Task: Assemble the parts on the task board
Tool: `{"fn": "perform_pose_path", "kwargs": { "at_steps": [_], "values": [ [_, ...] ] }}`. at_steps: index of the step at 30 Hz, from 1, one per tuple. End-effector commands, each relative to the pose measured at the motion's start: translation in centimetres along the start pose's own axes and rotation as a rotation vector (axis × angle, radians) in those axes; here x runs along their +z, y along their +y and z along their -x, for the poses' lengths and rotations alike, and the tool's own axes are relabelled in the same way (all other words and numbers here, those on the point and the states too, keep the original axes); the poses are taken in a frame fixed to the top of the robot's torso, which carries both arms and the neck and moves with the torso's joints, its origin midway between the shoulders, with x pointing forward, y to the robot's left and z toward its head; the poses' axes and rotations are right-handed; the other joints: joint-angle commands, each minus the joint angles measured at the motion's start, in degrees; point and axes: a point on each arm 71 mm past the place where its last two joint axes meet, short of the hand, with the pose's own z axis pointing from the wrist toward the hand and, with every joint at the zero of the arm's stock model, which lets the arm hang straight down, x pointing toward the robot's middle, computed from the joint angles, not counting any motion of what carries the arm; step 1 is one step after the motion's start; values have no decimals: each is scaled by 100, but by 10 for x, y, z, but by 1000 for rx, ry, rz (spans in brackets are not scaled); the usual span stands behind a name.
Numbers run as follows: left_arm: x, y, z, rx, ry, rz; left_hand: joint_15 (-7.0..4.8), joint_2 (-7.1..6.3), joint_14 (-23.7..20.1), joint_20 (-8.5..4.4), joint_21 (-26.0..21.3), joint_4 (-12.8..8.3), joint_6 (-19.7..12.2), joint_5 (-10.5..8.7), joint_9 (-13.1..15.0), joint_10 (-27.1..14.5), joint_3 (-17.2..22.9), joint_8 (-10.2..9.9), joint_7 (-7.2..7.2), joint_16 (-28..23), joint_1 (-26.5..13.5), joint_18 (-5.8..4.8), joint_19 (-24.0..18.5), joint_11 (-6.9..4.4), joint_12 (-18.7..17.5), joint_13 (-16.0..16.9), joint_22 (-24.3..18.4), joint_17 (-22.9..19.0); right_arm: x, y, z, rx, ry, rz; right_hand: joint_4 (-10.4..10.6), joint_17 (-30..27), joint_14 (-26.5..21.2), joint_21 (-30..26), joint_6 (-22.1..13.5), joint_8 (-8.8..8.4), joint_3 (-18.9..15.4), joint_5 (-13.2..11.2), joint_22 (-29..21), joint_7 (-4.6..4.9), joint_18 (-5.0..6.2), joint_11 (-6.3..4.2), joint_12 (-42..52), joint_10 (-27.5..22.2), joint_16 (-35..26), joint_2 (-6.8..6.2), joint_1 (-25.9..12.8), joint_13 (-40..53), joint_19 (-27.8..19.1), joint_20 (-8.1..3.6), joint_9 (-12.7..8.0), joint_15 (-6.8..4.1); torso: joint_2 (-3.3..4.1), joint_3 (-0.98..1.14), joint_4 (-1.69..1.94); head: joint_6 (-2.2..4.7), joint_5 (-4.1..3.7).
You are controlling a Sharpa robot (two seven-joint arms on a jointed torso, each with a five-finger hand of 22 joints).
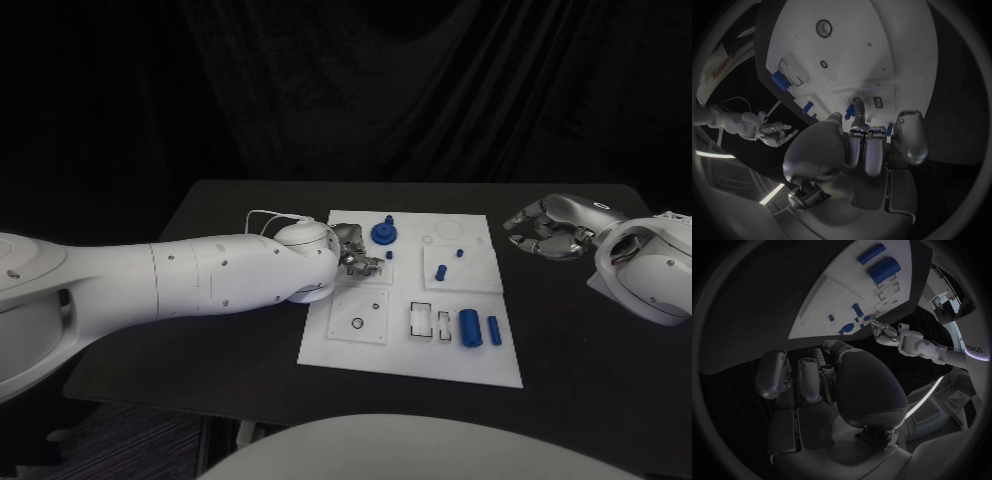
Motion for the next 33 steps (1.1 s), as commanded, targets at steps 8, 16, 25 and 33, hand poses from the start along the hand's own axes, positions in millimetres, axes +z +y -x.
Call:
{"fn": "perform_pose_path", "kwargs": {
  "at_steps": [8,16,25,33],
  "values": [
    [-18,-2,10,-65,-163,-154,-137,-83,595,-124,277,13,-43,-42,1362,607,-29,932,-165,15,204,-41,166,-165,14,1496,1042,1509,-3,-3,1,5,-16,-1,-9,12,195,-16,50,-1,37,30,877,15,101,55,-16,14,-20,7,-69,860,-25,-3,-10,48,1,2,5,-1,-45],
    [-31,-13,27,8,-254,-364,129,-276,595,69,195,-240,-1290,-126,1014,607,288,185,237,15,1250,-44,60,174,14,1496,1028,1509,-3,-4,2,5,-22,2,-8,11,195,-21,50,-2,37,29,876,16,102,56,-17,13,-20,6,-75,858,-25,-3,-10,49,4,-10,7,-1,-48],
    [-32,-12,30,102,-203,-449,471,-580,595,404,485,-515,-2086,-556,-1275,607,1141,-212,658,15,2081,-77,40,537,14,1496,1083,1509,-4,-3,3,11,-43,19,-5,31,201,1,56,1,36,29,882,17,97,58,-1,29,-3,6,-84,875,-17,-2,-9,50,-15,6,-11,-1,-64],
    [-21,-6,25,107,-209,-404,487,-697,595,452,825,-566,-2094,-638,-2287,607,1255,-204,691,15,2007,-130,177,559,14,1496,1160,1509,-5,-2,3,15,-45,25,-5,31,201,1,56,1,36,29,882,17,97,58,-1,29,-3,6,-84,875,-17,-2,-9,50,23,-8,3,-1,-72]
  ]
}}
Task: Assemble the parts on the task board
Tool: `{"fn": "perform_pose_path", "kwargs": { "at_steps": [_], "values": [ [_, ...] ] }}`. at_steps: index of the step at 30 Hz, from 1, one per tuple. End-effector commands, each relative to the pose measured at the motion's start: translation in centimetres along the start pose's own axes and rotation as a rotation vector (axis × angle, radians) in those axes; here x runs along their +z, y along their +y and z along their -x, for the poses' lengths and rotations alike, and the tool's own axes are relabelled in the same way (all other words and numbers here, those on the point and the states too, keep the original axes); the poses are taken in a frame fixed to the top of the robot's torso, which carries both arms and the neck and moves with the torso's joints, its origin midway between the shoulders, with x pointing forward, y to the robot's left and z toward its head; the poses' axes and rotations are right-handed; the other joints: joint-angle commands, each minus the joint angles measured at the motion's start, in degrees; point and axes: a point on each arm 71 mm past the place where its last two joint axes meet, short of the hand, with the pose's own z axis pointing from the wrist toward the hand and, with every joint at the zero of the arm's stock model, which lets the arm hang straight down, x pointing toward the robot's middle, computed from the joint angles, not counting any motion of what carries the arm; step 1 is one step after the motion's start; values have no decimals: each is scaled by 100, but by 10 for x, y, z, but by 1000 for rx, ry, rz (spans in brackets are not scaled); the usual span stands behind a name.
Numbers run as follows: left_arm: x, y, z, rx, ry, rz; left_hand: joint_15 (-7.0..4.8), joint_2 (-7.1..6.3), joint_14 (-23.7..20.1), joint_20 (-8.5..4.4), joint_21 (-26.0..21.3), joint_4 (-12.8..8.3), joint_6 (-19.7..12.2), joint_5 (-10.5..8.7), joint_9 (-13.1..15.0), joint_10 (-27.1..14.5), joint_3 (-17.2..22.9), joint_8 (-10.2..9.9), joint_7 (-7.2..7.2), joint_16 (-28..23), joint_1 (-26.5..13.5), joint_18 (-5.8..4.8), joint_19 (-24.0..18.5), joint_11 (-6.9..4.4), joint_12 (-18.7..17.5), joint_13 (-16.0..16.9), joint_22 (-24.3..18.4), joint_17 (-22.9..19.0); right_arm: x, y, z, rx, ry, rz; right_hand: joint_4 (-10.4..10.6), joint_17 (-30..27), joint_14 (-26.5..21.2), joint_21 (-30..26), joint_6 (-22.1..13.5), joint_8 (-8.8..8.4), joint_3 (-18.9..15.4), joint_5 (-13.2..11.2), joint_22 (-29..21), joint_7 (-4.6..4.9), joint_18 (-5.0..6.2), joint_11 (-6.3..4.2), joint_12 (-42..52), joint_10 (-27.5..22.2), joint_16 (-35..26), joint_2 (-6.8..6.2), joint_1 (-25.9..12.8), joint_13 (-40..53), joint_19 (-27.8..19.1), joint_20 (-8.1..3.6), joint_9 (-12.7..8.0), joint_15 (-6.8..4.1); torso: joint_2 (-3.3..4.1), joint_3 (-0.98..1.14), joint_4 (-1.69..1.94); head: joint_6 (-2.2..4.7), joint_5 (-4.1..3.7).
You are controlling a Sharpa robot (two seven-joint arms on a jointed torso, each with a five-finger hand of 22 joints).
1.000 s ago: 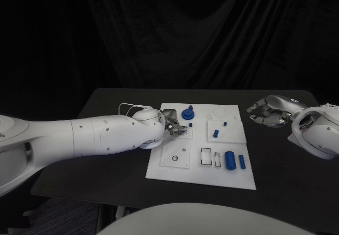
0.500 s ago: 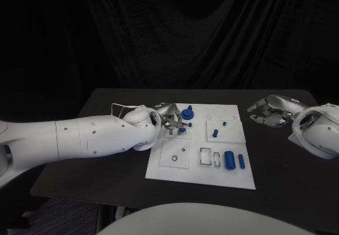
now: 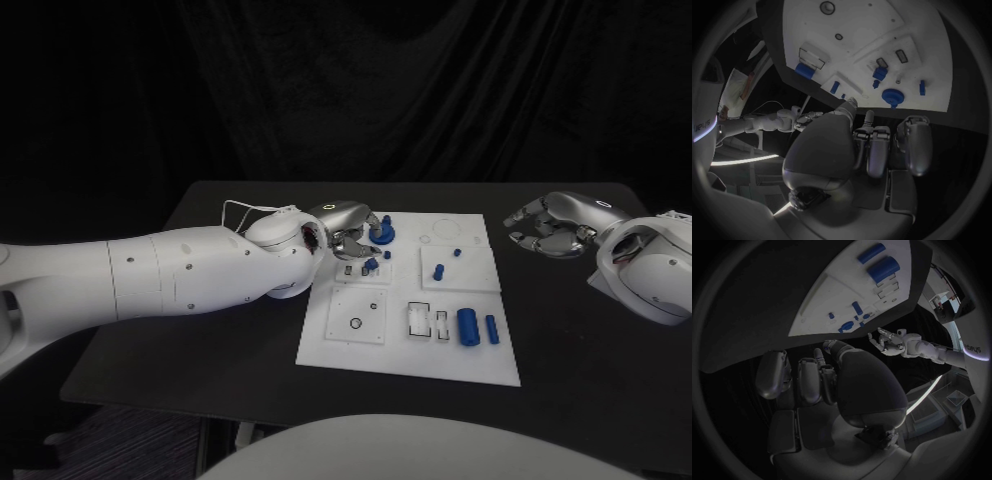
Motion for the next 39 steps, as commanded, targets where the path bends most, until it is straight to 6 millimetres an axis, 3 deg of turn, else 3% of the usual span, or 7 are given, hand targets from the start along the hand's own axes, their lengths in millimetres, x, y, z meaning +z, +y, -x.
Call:
{"fn": "perform_pose_path", "kwargs": {
  "at_steps": [1,8,17,23,25,31,39],
  "values": [
    [2,-1,-7,25,9,-19,47,-88,597,31,32,-1,27,-89,-191,590,-35,-8,1,15,-63,-36,131,41,-2,1500,1161,1509,-1,1,1,6,-20,13,-5,4,200,1,36,1,36,31,883,-2,97,40,-1,11,-3,-16,-62,877,-17,-2,-6,50,24,-6,2,-1,-7],
    [6,4,-13,58,10,38,21,-180,597,11,46,138,145,-201,-534,590,-329,7,-28,15,-449,-37,148,13,-2,1500,1159,1509,-1,1,1,6,-18,13,-2,7,203,7,47,6,37,31,885,-1,96,41,8,20,0,-15,-70,886,-14,-2,-4,51,63,-27,15,-1,-15],
    [9,7,-20,70,15,101,-69,-151,597,-72,105,201,627,185,-750,590,-527,149,-137,15,-780,-49,201,-84,-2,1500,1172,1509,-1,2,0,6,-15,16,-3,7,203,6,52,8,41,33,885,-1,96,41,8,20,0,-12,-72,885,-13,-1,-4,51,133,-71,22,-1,1],
    [11,7,-24,74,27,122,-84,-133,597,-90,90,159,647,323,-801,590,-525,135,-146,15,-773,-48,203,-97,-2,1500,1168,1509,0,3,0,6,-12,17,-3,7,203,6,52,8,41,33,885,-1,96,41,8,20,0,-12,-72,885,-13,-1,-4,51,159,-91,22,-1,-3],
    [12,7,-25,75,31,124,-87,-120,597,-96,83,122,652,402,-827,590,-509,126,-146,15,-745,-47,203,-99,-2,1500,1166,1509,0,3,0,6,-12,17,-3,7,203,6,52,8,41,33,885,-1,96,41,8,20,0,-12,-72,885,-13,-1,-4,51,150,-82,22,-1,-4],
    [14,7,-30,76,45,124,-90,-101,597,-99,83,92,676,451,-847,590,-492,128,-149,15,-723,-48,205,-101,-2,1500,1166,1509,0,3,-1,6,-10,16,-3,7,203,6,52,8,41,33,885,-1,96,41,8,20,0,-12,-72,885,-13,-1,-4,51,156,-86,32,-1,-11],
    [17,6,-34,78,54,113,-93,-58,597,-103,74,61,730,539,-878,590,-460,136,-156,15,-708,-47,204,-106,-2,1500,1165,1509,0,4,-1,6,-4,14,-7,-2,202,-2,53,7,46,39,884,-1,97,42,4,15,-8,-11,-72,880,-14,-1,-4,52,155,-83,13,-1,14]
  ]
}}
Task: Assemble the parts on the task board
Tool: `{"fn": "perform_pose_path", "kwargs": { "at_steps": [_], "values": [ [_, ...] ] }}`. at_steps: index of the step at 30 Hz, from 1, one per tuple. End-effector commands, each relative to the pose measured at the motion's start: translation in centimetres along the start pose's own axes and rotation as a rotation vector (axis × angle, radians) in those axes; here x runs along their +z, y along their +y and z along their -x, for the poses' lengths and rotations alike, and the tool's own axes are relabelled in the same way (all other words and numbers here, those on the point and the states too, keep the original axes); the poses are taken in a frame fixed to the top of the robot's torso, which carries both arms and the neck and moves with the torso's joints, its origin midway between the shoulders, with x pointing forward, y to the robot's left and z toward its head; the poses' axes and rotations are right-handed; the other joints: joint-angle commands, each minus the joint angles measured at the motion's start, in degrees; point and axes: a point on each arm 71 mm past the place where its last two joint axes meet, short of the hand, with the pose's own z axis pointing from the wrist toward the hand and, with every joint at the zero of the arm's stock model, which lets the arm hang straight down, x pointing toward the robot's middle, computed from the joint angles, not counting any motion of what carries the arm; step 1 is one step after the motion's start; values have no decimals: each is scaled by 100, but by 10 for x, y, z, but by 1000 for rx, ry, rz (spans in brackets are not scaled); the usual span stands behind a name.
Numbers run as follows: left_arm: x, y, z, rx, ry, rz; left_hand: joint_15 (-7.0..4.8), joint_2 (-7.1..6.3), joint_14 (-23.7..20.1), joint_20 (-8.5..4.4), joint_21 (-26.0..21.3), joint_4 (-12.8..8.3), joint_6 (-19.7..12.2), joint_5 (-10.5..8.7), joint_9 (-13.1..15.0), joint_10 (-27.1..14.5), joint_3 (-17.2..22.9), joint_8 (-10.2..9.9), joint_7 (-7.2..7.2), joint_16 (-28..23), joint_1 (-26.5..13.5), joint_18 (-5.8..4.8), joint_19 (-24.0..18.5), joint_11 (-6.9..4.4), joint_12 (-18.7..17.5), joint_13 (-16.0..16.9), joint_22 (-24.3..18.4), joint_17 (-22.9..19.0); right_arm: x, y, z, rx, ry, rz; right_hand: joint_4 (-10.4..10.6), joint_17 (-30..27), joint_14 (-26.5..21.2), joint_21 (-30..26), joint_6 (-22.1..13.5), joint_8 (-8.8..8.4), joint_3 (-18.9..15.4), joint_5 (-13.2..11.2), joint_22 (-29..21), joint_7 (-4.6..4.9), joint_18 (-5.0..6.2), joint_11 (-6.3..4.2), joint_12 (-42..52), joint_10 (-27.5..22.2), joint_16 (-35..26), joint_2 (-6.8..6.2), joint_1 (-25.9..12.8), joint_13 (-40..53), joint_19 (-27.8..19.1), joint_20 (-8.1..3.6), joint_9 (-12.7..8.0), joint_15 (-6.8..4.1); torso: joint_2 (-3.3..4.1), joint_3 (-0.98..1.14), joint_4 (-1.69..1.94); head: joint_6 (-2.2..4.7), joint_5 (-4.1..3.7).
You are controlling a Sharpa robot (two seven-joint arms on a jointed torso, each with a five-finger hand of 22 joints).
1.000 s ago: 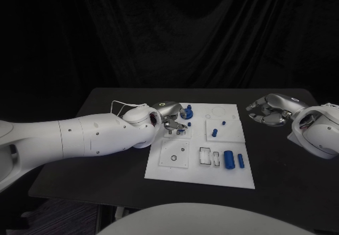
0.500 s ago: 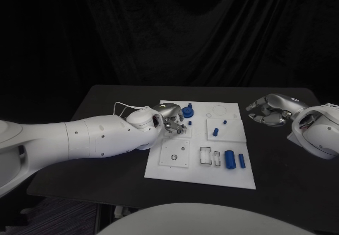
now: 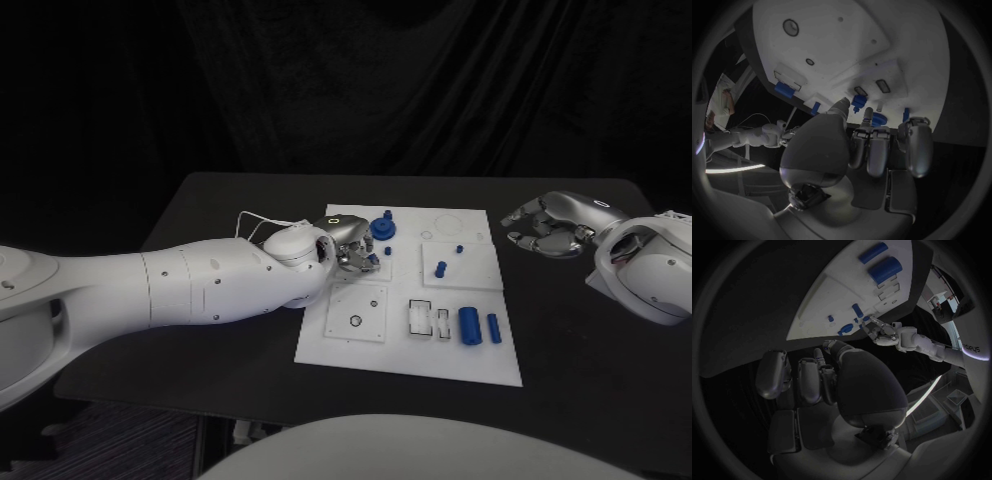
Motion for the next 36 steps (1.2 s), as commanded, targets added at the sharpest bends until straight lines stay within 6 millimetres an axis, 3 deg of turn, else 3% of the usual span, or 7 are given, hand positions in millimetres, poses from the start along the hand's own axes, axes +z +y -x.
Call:
{"fn": "perform_pose_path", "kwargs": {
  "at_steps": [1,13,22,36],
  "values": [
    [1,-2,-2,7,11,-15,-44,57,596,-40,-14,-46,56,43,-15,604,13,5,9,15,0,-50,223,-43,-2,1507,1165,1509,0,1,-1,1,-2,0,9,-1,186,-2,54,7,30,40,884,-1,97,42,4,16,-8,12,-50,881,-14,-1,-6,36,3,1,-14,-1,17],
    [4,-4,-5,10,16,-37,-57,131,596,-51,0,-135,181,216,-88,604,118,13,-9,15,82,-54,231,-59,-2,1507,1173,1509,0,1,-1,1,2,-1,9,-1,186,-2,54,7,30,40,884,-1,97,42,4,16,-8,12,-50,881,-14,-1,-6,36,-5,2,-4,-1,-7],
    [5,-5,-10,7,20,-59,-97,146,596,-85,47,-399,445,469,-193,604,366,43,-62,15,352,-65,247,-107,-2,1507,1192,1509,-1,0,-1,1,3,-4,9,-1,186,-2,54,7,30,40,884,-1,97,42,4,16,-8,12,-50,881,-14,-1,-6,36,1,-1,-5,-1,-11],
    [1,-8,-9,-53,-30,-167,-131,178,596,-121,146,-673,682,564,-271,604,698,72,-103,15,574,-86,274,-147,-2,1507,1223,1509,-1,0,-1,1,3,-4,2,-8,184,-8,53,5,38,46,883,-1,98,42,-1,10,-14,13,-51,875,-14,1,-8,37,1,-10,-4,-1,-20]
  ]
}}
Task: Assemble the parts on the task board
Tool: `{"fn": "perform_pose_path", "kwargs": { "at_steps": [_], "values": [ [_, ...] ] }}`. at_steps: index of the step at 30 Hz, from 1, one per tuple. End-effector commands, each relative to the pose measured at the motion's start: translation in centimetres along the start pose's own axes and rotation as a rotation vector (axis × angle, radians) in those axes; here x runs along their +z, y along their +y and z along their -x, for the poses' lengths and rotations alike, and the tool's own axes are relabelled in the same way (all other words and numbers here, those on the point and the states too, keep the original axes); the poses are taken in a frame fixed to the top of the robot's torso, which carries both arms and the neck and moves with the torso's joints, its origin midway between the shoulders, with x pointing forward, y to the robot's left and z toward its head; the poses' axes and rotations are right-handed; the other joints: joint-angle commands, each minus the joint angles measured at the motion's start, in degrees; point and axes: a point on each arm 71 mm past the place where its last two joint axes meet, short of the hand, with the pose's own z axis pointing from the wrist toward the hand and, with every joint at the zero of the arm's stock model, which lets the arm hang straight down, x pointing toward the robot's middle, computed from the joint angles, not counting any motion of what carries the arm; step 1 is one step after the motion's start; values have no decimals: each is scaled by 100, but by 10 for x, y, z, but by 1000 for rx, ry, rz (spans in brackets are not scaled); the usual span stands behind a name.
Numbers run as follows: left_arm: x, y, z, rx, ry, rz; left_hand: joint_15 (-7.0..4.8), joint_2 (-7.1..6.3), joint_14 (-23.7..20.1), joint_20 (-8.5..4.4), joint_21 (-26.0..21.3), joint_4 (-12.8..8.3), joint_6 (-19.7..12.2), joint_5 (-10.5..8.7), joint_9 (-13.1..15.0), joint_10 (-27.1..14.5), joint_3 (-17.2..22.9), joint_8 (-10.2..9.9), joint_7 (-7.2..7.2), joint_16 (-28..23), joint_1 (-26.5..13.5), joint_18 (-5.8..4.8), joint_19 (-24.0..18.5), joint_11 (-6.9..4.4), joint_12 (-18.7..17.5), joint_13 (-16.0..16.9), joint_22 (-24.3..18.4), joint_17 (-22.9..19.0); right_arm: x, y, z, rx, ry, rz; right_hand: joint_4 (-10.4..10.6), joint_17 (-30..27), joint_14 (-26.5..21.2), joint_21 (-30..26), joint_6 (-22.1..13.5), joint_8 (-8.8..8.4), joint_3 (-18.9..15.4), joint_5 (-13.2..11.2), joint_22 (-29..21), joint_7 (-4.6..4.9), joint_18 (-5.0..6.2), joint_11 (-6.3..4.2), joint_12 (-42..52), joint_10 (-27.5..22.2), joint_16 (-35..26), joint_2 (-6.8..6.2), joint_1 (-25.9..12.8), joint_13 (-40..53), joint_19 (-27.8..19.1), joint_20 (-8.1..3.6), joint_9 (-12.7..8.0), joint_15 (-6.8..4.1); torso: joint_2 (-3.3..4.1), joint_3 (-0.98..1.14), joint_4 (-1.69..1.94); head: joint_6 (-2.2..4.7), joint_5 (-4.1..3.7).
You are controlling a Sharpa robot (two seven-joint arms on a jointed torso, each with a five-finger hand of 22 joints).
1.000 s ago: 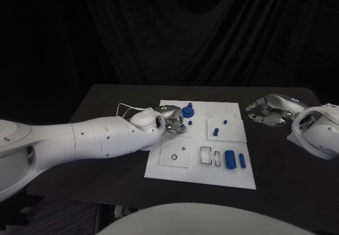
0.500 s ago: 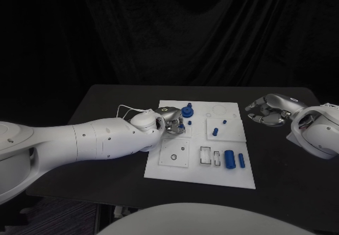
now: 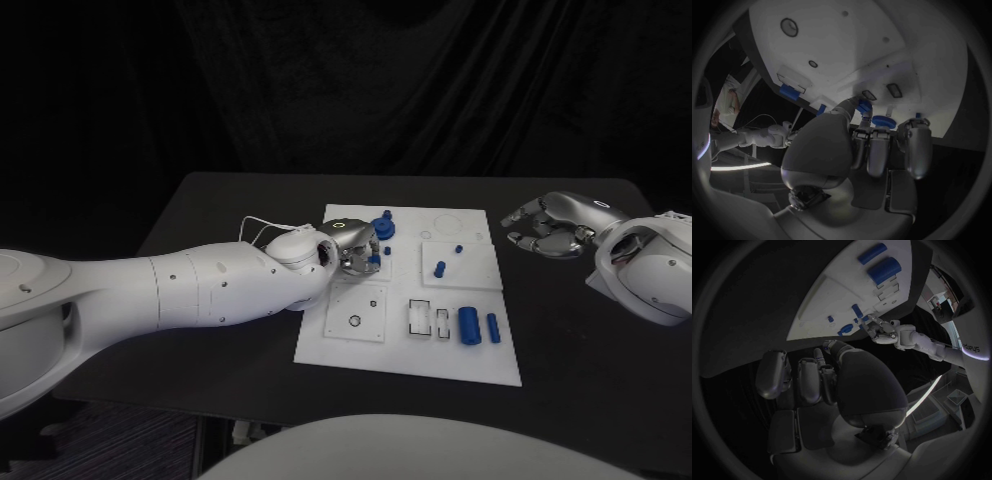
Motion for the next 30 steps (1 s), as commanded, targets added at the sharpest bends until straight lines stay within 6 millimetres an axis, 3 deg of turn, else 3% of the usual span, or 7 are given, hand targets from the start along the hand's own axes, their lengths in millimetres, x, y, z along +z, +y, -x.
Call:
{"fn": "perform_pose_path", "kwargs": {
  "at_steps": [1,9,19,30],
  "values": [
    [-3,-5,1,-49,-37,-102,-46,21,595,-38,42,-46,83,29,-9,595,78,14,-39,15,92,-90,275,-30,-2,1507,1226,1509,-1,-1,-1,0,1,-5,2,-7,184,-8,53,5,39,21,883,-1,98,42,-2,10,-14,12,-51,872,-14,1,-8,37,-4,0,8,-1,-21],
    [-13,-1,7,-167,-103,-232,-4,16,595,-10,182,-100,91,-13,-60,595,222,-13,-6,15,128,-122,301,4,-2,1507,1267,1509,-2,-3,0,-1,3,-11,-3,-9,183,-13,50,3,44,25,882,-2,99,42,-4,8,-16,14,-49,870,-15,1,-10,37,-8,7,12,-1,-37],
    [-21,13,9,-493,-107,-309,127,113,595,112,143,-74,-36,-64,-150,595,478,-82,99,15,274,-110,183,117,-2,1507,1250,1509,-2,-4,-1,-3,10,-16,-7,-24,179,-30,47,0,50,29,878,-3,102,42,-15,-4,-29,15,-48,858,-20,1,-11,38,-9,4,14,-1,-22],
    [-25,26,-12,-733,-91,-281,67,182,595,89,446,-78,-261,34,-187,595,567,-128,44,15,429,-166,296,26,-2,1507,1329,1509,-4,-7,-1,-4,19,-20,-9,-33,176,-48,47,0,53,30,873,-3,106,42,-22,-11,-37,17,-47,850,-26,2,-12,38,-12,2,16,-1,-18]
  ]
}}
